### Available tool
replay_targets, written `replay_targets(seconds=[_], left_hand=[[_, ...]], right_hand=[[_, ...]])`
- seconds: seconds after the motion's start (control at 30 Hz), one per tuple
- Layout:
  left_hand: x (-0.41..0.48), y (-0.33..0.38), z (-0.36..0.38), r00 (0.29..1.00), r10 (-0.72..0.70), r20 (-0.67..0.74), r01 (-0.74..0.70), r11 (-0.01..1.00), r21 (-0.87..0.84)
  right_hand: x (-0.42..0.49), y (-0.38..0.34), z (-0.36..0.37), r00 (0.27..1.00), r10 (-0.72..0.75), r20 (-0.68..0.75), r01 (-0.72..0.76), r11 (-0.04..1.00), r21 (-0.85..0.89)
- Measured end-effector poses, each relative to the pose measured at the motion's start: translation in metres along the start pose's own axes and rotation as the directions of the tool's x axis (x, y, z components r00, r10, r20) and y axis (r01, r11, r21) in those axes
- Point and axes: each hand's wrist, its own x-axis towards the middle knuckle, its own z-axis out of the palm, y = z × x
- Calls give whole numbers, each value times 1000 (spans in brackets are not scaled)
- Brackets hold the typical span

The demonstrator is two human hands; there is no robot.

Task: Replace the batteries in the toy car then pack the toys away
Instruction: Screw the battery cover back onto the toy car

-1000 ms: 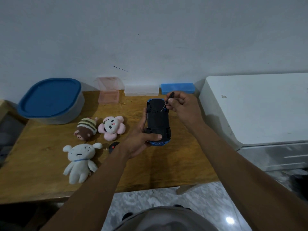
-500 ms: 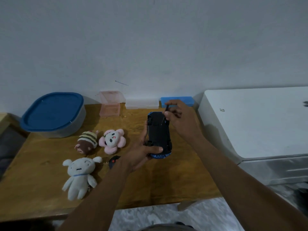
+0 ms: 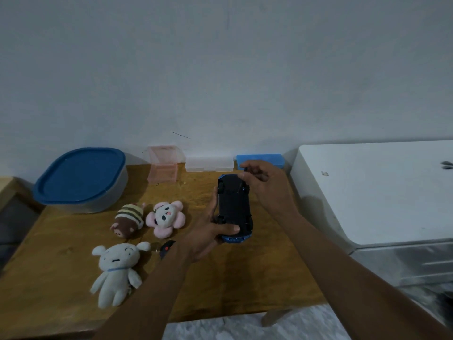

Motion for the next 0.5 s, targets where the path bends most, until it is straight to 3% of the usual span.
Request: replay_targets(seconds=[0.5], left_hand=[[-1, 3, 2, 1000, -7, -13, 6, 1000, -10]], right_hand=[[0, -3, 2, 1000, 6, 12, -6, 999, 51]])
